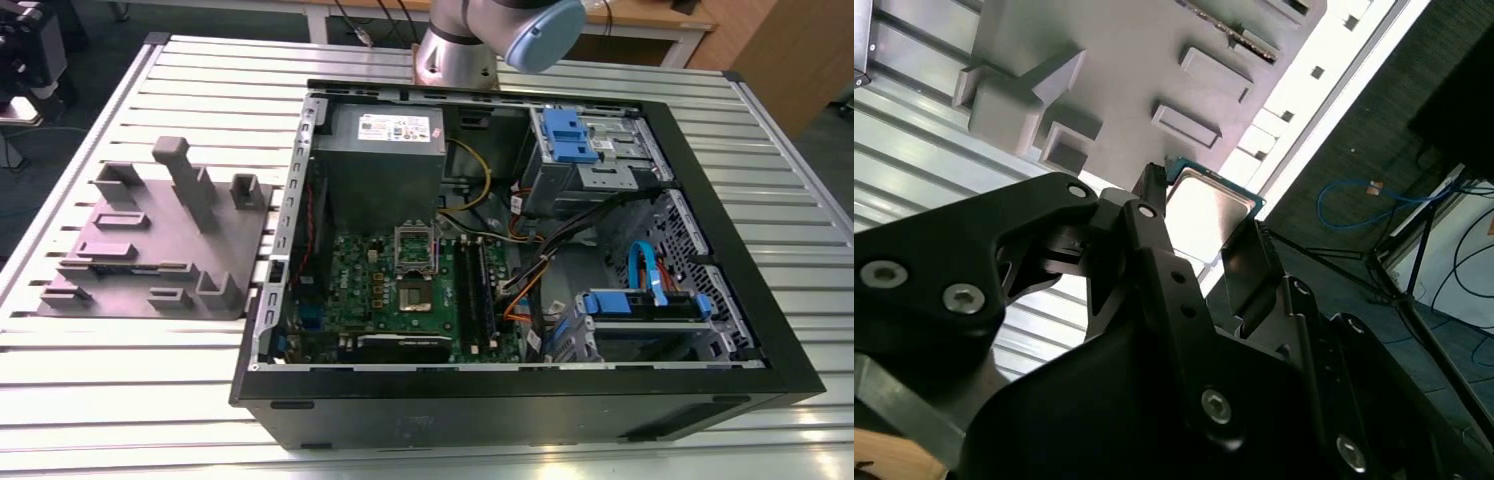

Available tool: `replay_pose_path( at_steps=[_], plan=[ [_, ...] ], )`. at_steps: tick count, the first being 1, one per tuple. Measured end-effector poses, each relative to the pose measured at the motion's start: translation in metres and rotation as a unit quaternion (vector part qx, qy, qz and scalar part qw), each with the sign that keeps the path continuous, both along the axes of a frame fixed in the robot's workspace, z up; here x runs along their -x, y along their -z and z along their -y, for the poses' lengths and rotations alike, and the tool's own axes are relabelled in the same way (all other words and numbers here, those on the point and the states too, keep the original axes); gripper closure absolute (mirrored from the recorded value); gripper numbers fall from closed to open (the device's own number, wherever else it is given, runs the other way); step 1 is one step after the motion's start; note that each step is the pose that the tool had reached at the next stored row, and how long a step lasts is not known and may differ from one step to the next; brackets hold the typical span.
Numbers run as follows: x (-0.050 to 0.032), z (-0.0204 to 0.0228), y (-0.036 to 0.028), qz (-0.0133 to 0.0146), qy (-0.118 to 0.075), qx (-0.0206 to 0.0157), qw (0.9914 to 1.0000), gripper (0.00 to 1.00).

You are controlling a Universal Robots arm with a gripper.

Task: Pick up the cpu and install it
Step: 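Pick up the cpu and move it towards the insertion slot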

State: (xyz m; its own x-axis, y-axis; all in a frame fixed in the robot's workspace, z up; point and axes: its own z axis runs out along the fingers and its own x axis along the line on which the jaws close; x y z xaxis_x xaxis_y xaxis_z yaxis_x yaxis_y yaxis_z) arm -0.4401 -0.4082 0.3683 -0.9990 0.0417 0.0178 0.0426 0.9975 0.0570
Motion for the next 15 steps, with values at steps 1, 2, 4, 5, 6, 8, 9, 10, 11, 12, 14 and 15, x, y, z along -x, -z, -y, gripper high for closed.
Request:
replay_pose_path(
  at_steps=[1, 2, 4, 5, 6, 8, 9, 10, 11, 12, 14, 15],
  plan=[
    [-0.0009, 0.0, 0.0, 0.0, 0.0, 0.0, 1.0, 0.53],
    [-0.0017, 0.0, 0.0, 0.0, 0.0, 0.0, 1.0, 0.53],
    [-0.003, -0.0001, 0.0, 0.0, 0.0, 0.0, 1.0, 0.53],
    [-0.0032, -0.0001, 0.0, 0.0, 0.0, 0.0, 1.0, 0.53],
    [-0.0034, 0.0, 0.0001, 0.0001, 0.0, 0.0, 1.0, 0.53],
    [-0.0037, 0.0003, 0.0, 0.0, 0.0, 0.0, 1.0, 0.53],
    [-0.0039, 0.0007, -0.0001, -0.0001, 0.0, 0.0001, 1.0, 0.53],
    [-0.004, 0.0012, -0.0001, -0.0001, 0.0, 0.0, 1.0, 0.53],
    [-0.004, 0.0018, 0.0, 0.0, 0.0, 0.0, 1.0, 0.53],
    [-0.004, 0.0023, 0.0, 0.0, 0.0, 0.0, 1.0, 0.53],
    [-0.0041, 0.0032, 0.0, 0.0, 0.0, 0.0, 1.0, 0.53],
    [-0.0041, 0.0035, 0.0, 0.0, 0.0, 0.0, 1.0, 0.53]
  ],
)
